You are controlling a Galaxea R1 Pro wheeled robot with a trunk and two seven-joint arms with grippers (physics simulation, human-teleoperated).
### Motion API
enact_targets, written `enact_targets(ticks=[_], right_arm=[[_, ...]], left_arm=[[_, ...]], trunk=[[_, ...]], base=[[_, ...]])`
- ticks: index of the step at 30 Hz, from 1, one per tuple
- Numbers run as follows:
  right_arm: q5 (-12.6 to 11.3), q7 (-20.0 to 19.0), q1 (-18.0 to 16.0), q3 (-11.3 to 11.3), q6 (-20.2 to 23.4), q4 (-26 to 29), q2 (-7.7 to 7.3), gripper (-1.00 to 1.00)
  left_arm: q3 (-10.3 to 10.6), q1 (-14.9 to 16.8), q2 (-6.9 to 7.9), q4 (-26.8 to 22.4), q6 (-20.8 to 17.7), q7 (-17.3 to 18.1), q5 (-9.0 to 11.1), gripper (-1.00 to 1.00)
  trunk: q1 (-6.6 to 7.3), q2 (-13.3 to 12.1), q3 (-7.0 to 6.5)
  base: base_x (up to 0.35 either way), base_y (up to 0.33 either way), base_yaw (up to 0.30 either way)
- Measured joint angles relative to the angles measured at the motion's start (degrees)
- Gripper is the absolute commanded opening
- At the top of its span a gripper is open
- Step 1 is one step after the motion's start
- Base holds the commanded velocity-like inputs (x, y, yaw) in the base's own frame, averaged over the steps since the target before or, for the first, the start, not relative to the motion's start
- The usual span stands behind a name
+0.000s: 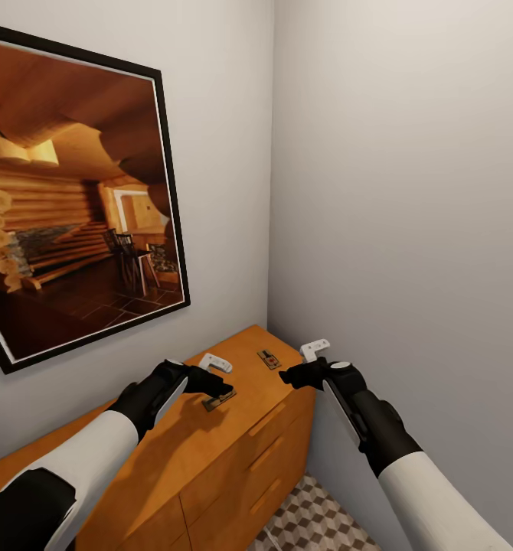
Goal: Take the four mousetraps from the cabinet in the bathroom and place them on the bathroom floor. Make sure all four end up on the same floor surface, and ensure that at least two of them are either under or directly next to the same bathroom sink.
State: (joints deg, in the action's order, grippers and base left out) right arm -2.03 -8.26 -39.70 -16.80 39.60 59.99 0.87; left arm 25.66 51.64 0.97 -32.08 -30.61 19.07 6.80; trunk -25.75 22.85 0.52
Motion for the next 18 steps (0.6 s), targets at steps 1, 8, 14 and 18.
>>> enact_targets(ticks=[1,8,14,18], right_arm=[[-0.01,0.0,0.0,-0.01,0.01,0.0,0.0,1.0],[-0.08,0.0,0.0,0.0,0.03,0.0,0.01,1.0],[-0.07,0.0,0.0,0.01,0.01,0.0,0.01,1.0],[-0.06,0.0,0.0,0.01,-0.03,0.0,0.0,1.0]], left_arm=[[0.0,0.0,-0.02,0.02,0.0,0.0,0.0,1.0],[0.0,0.0,0.04,0.0,0.0,0.0,0.0,1.0],[0.0,0.0,0.01,0.0,0.0,0.0,0.06,1.0],[0.05,-0.01,-0.01,0.01,-0.01,0.0,0.07,1.0]], trunk=[[0.0,0.0,0.0],[0.0,0.0,0.0],[0.0,0.0,0.0],[0.0,0.0,0.0]], base=[[0.0,0.0,0.0],[0.0,0.0,0.0],[0.0,0.0,0.0],[0.0,0.0,0.0]])
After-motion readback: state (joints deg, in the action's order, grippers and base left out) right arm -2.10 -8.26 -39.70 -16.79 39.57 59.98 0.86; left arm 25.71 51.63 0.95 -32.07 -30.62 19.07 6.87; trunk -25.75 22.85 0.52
